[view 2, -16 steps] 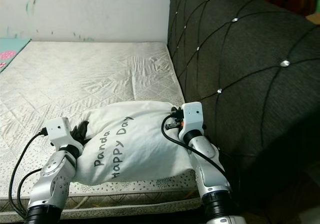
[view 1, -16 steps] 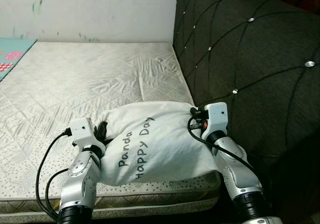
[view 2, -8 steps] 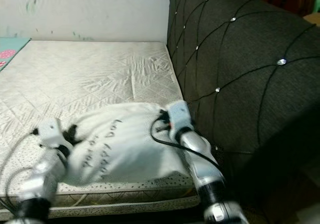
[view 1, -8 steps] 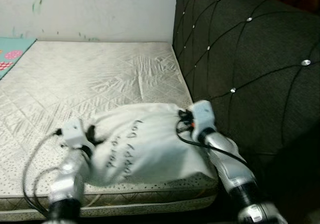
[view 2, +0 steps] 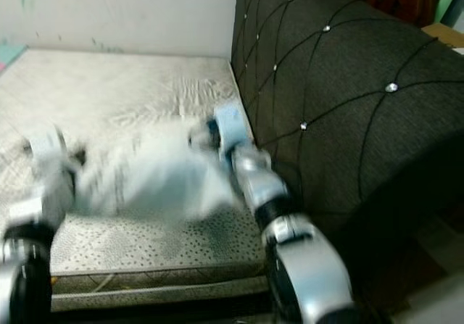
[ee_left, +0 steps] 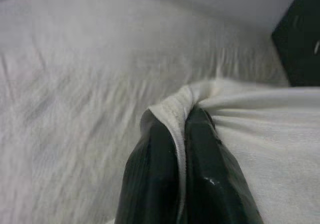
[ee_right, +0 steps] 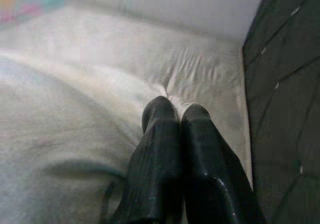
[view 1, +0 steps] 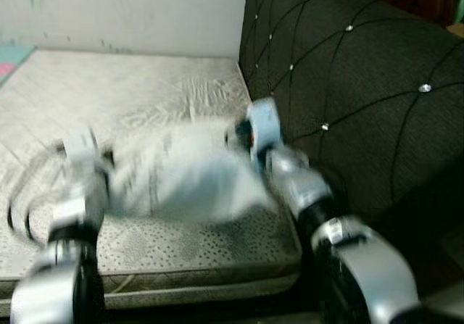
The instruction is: Clean up the room
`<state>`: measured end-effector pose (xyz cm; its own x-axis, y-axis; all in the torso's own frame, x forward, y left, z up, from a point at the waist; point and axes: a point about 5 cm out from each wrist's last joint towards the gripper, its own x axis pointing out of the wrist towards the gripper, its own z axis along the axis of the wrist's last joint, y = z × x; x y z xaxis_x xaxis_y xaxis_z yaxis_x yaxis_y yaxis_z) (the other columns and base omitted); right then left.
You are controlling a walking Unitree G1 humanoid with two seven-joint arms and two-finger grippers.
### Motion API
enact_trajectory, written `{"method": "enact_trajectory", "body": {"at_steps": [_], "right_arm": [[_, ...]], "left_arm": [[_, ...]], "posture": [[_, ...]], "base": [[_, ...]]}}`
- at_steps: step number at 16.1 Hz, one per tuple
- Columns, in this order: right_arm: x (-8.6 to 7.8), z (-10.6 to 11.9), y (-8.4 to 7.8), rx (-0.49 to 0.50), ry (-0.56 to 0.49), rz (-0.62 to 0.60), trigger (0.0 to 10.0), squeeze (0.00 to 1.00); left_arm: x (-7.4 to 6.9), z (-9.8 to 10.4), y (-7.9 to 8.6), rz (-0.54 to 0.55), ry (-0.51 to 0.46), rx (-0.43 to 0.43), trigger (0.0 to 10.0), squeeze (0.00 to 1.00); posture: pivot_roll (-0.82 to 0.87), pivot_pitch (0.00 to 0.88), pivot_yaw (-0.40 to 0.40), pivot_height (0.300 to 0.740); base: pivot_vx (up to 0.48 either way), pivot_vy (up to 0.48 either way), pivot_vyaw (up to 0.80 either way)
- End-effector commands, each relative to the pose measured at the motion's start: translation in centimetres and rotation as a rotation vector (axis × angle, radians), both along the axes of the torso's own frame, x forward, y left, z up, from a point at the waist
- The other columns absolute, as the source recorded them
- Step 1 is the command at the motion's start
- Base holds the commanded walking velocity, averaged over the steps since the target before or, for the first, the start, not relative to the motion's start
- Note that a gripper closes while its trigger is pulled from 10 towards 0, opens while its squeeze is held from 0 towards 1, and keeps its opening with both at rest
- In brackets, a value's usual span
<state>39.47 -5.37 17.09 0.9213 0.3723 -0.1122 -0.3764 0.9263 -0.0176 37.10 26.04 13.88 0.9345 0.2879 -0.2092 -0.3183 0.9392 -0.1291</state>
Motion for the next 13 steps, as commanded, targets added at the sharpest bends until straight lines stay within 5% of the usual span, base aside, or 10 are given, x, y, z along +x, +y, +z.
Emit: {"method": "enact_trajectory", "body": {"at_steps": [1, 2, 4, 5, 6, 8, 9, 10, 11, 13], "right_arm": [[1.4, 6.7, -0.5, 0.129, -0.240, -0.062, 10.0, 0.00], [1.6, 9.1, -0.7, 0.187, -0.318, -0.076, 10.0, 0.00], [1.2, 17.1, -1.9, 0.313, -0.599, -0.103, 10.0, 0.00], [1.2, 17.6, -2.4, 0.333, -0.616, -0.118, 10.0, 0.00], [1.4, 16.3, -3.0, 0.354, -0.580, -0.139, 10.0, 0.00], [1.7, 11.7, -3.2, 0.294, -0.463, -0.153, 10.0, 0.00], [1.2, 6.1, -3.4, 0.216, -0.334, -0.131, 10.0, 0.00], [0.7, 4.1, -3.5, 0.183, -0.294, -0.112, 10.0, 0.00], [-1.0, -1.0, -3.4, 0.125, -0.169, -0.040, 10.0, 0.00], [-3.1, -4.4, -3.1, 0.065, -0.098, 0.055, 10.0, 0.00]], "left_arm": [[1.6, 7.3, 0.8, 0.050, -0.275, 0.134, 10.0, 0.00], [2.0, 9.7, 0.2, 0.035, -0.359, 0.202, 10.0, 0.00], [1.8, 17.5, -3.8, -0.064, -0.699, 0.529, 10.0, 0.00], [1.5, 17.8, -5.3, -0.110, -0.755, 0.600, 10.0, 0.00], [1.2, 16.0, -7.3, -0.197, -0.775, 0.718, 10.0, 0.00], [1.2, 11.2, -8.4, -0.307, -0.659, 0.741, 10.0, 0.00], [0.8, 3.8, -7.9, -0.389, -0.377, 0.653, 10.0, 0.00], [0.1, 1.1, -7.4, -0.390, -0.273, 0.587, 10.0, 0.00], [-2.1, -5.2, -5.2, -0.361, 0.032, 0.470, 10.0, 0.00], [-3.9, -8.2, -3.4, -0.287, 0.185, 0.331, 10.0, 0.00]], "posture": [[-0.09, 0.000, -0.100, 0.740], [-0.09, 0.000, -0.101, 0.740], [-0.09, 0.000, -0.107, 0.740], [-0.09, 0.000, -0.109, 0.740], [-0.09, 0.000, -0.110, 0.740], [-0.09, 0.000, -0.110, 0.740], [-0.09, 0.000, -0.110, 0.740], [-0.09, 0.000, -0.109, 0.740], [-0.10, 0.000, -0.105, 0.740], [-0.11, 0.000, -0.104, 0.740]], "base": [[0.000, 0.000, 0.00], [0.000, 0.000, 0.00], [0.000, 0.000, 0.00], [0.000, 0.000, 0.00], [0.000, 0.000, 0.00], [0.000, 0.000, 0.00], [0.000, 0.000, 0.00], [0.000, 0.000, 0.00], [0.000, 0.000, 0.00], [0.000, 0.000, 0.00]]}}
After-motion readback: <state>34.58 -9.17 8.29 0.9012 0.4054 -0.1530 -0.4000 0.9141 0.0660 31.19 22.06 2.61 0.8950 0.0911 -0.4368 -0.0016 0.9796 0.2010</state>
